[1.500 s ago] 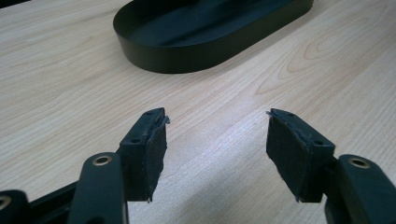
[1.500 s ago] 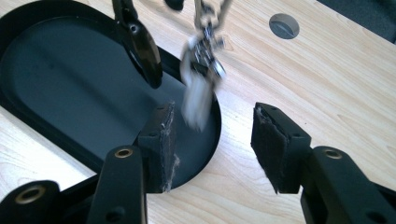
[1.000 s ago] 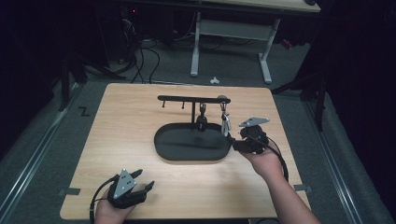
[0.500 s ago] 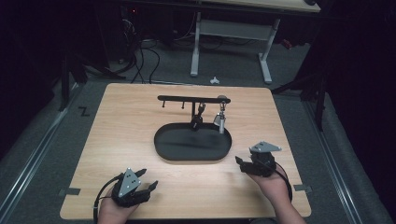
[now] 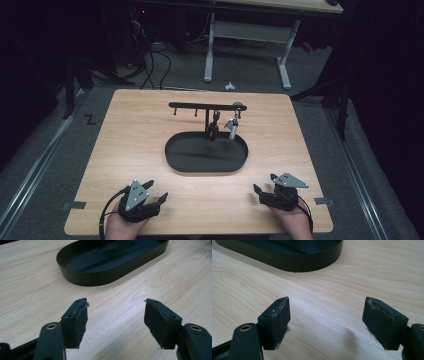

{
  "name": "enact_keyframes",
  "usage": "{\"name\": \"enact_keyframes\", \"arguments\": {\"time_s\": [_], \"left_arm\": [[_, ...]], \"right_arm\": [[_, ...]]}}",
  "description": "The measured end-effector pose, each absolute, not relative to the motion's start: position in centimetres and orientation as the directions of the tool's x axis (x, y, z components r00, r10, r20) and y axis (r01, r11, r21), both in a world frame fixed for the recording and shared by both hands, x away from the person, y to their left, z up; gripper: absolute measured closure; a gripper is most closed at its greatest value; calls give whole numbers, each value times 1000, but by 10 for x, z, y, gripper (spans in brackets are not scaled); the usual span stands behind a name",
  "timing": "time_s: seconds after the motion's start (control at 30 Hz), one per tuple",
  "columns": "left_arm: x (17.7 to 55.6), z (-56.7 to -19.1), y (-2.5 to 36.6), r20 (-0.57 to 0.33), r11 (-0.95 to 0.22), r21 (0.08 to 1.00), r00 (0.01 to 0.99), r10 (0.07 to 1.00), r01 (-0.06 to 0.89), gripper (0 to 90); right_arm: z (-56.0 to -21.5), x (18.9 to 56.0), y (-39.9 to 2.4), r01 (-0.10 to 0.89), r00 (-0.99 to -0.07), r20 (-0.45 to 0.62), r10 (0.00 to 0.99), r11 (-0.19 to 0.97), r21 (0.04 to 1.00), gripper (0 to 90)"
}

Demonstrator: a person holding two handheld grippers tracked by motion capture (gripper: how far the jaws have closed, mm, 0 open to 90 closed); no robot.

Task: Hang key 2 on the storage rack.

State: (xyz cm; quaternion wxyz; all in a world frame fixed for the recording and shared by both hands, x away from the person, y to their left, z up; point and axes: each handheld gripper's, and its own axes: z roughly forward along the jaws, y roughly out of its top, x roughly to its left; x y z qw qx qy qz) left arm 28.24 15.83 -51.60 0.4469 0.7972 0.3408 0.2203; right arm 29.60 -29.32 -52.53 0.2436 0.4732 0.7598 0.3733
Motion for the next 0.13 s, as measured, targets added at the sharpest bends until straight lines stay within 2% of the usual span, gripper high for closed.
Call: {"name": "enact_keyframes", "arguments": {"time_s": [0.13], "left_arm": [[283,-516,159,50,-374,860,672,739,346,359]], "right_arm": [[-526,296,-293,542,-428,-4,904,261,799,226]]}}
